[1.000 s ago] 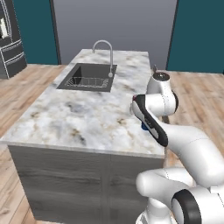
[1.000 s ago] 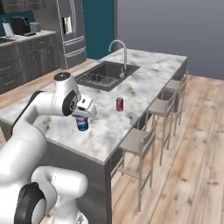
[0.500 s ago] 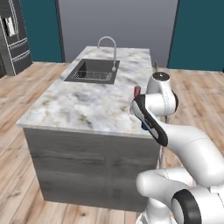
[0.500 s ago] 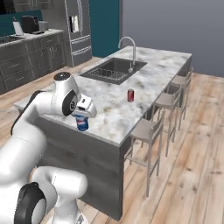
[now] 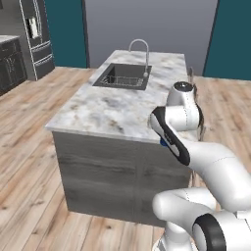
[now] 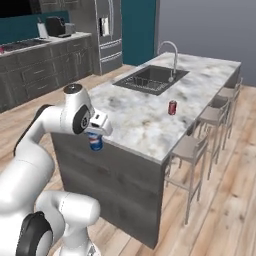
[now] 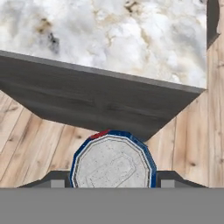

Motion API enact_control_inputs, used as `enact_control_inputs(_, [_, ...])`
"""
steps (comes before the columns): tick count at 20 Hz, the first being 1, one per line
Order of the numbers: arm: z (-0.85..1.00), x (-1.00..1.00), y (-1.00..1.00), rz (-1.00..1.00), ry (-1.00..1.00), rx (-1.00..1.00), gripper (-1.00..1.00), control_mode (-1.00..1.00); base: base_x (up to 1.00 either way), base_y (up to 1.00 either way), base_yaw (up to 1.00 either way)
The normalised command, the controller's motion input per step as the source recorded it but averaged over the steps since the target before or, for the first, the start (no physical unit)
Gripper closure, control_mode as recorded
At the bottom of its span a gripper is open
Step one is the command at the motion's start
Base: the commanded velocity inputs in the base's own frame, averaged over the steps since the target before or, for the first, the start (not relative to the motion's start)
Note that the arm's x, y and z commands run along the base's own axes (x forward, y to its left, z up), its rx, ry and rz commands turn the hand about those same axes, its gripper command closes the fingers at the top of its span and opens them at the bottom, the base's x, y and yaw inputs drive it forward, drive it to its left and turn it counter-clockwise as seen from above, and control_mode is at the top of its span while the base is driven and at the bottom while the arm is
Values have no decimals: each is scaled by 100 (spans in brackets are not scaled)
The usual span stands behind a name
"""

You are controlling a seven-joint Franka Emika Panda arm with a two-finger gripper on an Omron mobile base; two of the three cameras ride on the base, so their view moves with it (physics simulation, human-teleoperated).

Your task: Four empty soda cans are scattered around the kitchen. Gather all the cans and cluster them next to the stove for recycling.

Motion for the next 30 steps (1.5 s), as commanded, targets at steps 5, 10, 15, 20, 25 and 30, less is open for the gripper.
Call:
enact_control_inputs(5, [0, 0, 0, 0, 0, 0, 100, 100, 0, 64, 34])
enact_control_inputs(10, [0, 0, 0, 0, 0, 0, 100, 100, 0, 61, 35])
enact_control_inputs(15, [0, 0, 0, 0, 0, 0, 100, 100, 1, 59, 33])
enact_control_inputs(20, [0, 0, 0, 0, 0, 0, 100, 100, 12, 59, 29])
enact_control_inputs(25, [0, 0, 0, 0, 0, 0, 100, 100, 40, 55, 22])
enact_control_inputs(30, [0, 0, 0, 0, 0, 0, 100, 100, 61, 52, 17])
